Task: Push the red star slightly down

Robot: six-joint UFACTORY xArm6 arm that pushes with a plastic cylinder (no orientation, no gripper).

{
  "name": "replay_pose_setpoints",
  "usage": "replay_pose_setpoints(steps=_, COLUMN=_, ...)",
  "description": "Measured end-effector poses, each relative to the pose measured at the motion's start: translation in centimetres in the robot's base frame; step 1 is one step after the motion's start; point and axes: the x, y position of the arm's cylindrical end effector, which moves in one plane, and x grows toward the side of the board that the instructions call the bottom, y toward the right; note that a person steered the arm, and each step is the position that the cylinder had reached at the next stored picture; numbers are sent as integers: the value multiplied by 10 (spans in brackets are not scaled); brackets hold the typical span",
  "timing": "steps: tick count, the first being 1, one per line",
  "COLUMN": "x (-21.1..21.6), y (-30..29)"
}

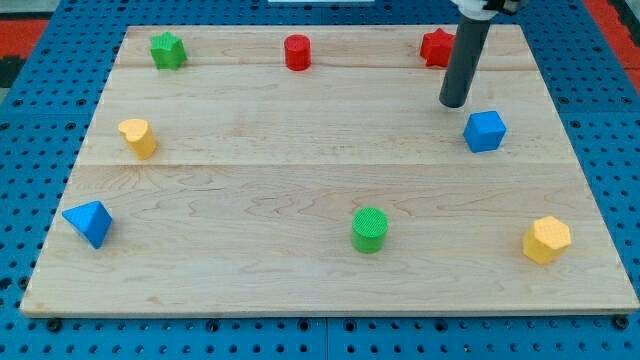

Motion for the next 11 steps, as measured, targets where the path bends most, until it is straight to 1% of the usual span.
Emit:
replay_pose_setpoints(steps=1, x=-1, y=-28)
replay_pose_setpoints(steps=2, x=-6, y=-25)
replay_pose_setpoints(steps=3, x=-6, y=42)
replay_pose_setpoints(steps=4, x=-45, y=68)
replay_pose_setpoints(steps=5, x=-108, y=96)
replay_pose_setpoints(steps=6, x=-144, y=46)
replay_pose_setpoints(steps=7, x=-149, y=-4)
replay_pose_setpoints(steps=9, x=-84, y=-14)
replay_pose_setpoints(steps=10, x=-49, y=20)
replay_pose_setpoints(steps=11, x=-59, y=28)
